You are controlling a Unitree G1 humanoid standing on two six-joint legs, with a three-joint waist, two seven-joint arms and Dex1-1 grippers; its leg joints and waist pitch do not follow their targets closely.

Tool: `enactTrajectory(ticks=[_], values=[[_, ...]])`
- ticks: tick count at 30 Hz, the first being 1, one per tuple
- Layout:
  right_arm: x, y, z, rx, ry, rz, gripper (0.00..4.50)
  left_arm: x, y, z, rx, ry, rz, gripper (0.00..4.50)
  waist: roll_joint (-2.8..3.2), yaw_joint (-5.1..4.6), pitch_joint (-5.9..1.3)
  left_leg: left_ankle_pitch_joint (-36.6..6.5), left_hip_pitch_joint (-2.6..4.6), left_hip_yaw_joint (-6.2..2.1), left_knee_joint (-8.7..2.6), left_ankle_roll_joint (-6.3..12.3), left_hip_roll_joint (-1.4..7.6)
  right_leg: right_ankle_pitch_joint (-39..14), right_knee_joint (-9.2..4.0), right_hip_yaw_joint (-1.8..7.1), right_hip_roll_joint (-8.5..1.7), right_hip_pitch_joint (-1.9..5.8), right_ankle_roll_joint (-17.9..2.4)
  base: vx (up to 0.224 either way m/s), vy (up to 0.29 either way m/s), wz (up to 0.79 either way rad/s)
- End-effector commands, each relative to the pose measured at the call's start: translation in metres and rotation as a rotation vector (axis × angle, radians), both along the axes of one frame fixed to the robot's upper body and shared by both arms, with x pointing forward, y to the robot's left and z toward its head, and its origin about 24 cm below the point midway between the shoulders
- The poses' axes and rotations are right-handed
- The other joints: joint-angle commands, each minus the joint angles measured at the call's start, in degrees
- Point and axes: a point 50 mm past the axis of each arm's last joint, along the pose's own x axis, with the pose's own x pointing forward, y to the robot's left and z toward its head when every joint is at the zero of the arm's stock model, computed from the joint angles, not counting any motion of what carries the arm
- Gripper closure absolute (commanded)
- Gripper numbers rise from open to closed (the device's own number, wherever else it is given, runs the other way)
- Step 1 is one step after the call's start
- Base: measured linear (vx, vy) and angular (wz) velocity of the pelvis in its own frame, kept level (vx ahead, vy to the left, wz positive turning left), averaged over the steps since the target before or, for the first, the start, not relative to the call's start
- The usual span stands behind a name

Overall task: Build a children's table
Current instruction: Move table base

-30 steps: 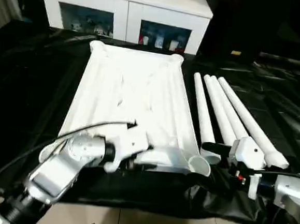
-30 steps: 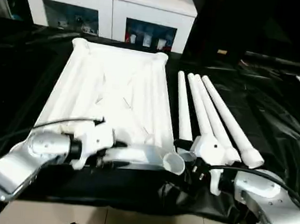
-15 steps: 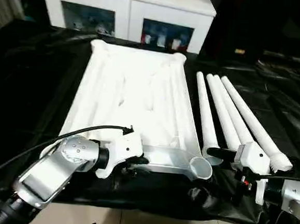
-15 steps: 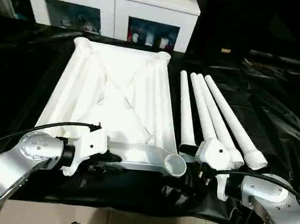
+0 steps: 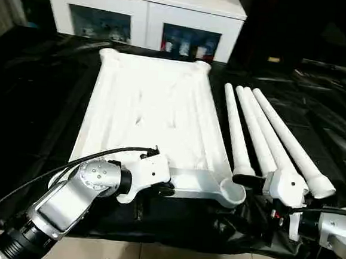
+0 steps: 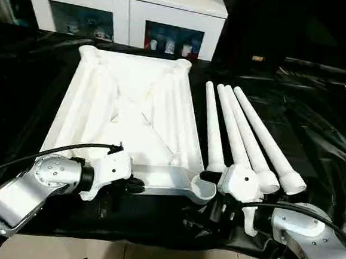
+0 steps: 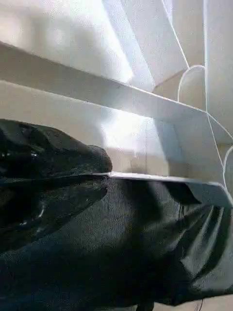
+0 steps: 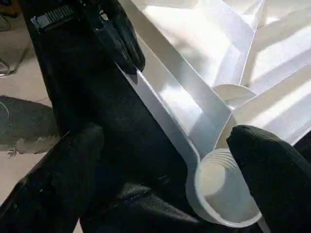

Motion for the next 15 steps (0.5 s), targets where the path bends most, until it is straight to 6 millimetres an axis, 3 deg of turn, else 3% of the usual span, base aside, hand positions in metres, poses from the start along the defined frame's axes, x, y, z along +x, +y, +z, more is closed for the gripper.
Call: enactTrajectory(ticks=[1,10,13,14,15], values=[[-0.001,0.002,0.002,-0.005,-0.019,0.002,0.0,-0.001,0.006,-0.009,0.05,0.03,0.02,4.49,0.44,0.14,-2.95,-11.9,0.72,-1.59,-5.49,1.18,3.96,-7.49,-4.25,1.8,-3.12,1.51,-12.91,0.0,0.0,0.0],[0.002,0.005,0.002,0.0,-0.037,-0.012,0.0,0.001,0.014,-0.011,0.062,0.025,0.064,4.49,0.37,-0.05,-2.87,-13.05,0.74,-1.59,-5.61,0.57,3.98,-9.04,-4.36,1.84,-3.05,1.33,-12.62,0.0,0.0,0.0],[0.003,0.006,0.002,0.009,-0.05,-0.03,0.0,0.0,0.027,-0.012,0.077,0.032,0.105,4.49,0.27,-0.35,-2.89,-12.94,0.62,-1.65,-5.66,0.45,3.94,-9.26,-4.29,1.77,-3.07,1.42,-12.38,0.0,0.0,0.0],[0.003,0.006,0.002,0.012,-0.05,-0.034,0.0,0.002,0.035,-0.012,0.081,0.025,0.146,4.49,-0.11,-0.68,-2.82,-13.22,0.58,-1.59,-5.66,0.47,3.92,-9.73,-4.38,1.75,-3.01,1.37,-12.31,0.0,0.0,0.0],[0.003,0.006,0.002,0.012,-0.05,-0.034,0.0,0.002,0.035,-0.012,0.081,0.025,0.146,4.49,0.02,-0.79,-2.84,-13.16,0.51,-1.67,-5.65,0.5,3.9,-9.82,-4.27,1.75,-3.06,1.42,-12.32,0.0,0.0,0.0]])
